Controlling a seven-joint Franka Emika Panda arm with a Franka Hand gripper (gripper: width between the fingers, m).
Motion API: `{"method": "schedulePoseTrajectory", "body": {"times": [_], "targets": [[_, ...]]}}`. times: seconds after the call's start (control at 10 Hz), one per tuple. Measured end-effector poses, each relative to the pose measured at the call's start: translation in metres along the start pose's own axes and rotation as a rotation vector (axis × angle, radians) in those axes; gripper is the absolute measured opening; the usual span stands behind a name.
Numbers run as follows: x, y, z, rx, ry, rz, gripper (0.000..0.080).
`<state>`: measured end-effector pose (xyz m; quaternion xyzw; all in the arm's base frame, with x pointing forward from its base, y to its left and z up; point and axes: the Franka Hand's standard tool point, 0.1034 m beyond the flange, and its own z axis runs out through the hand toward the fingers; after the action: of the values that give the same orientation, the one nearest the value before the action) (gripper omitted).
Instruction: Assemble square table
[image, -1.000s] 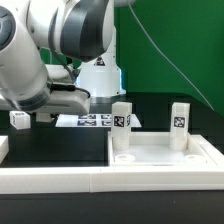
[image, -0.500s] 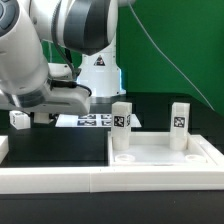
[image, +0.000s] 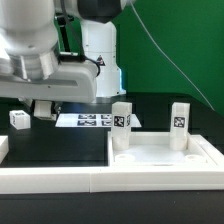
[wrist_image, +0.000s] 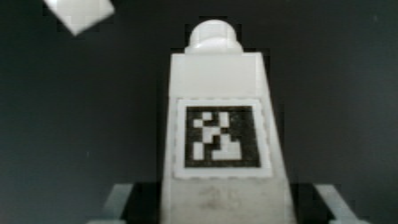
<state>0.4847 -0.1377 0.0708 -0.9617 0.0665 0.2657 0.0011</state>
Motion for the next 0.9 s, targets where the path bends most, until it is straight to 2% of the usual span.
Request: {"method": "schedulePoseTrajectory", "body": {"times": [0.1,0.4,0.5,0.7,0.9], "targets": [[0.006,0.002,-0.001,-0.008,0.074,0.001,0.0290],[0.010,0.005,-0.004,-0.029,0.269,0.006,0.0290],[0.013,0.000,-0.015,-0.028,0.302,0.001,0.0290],[0.024,-0.007,-0.037,-0.042,0.419,-0.012,0.0290],[0.031,-0.004,-0.044,-0.063,0.533,-0.016,0.0290]]}}
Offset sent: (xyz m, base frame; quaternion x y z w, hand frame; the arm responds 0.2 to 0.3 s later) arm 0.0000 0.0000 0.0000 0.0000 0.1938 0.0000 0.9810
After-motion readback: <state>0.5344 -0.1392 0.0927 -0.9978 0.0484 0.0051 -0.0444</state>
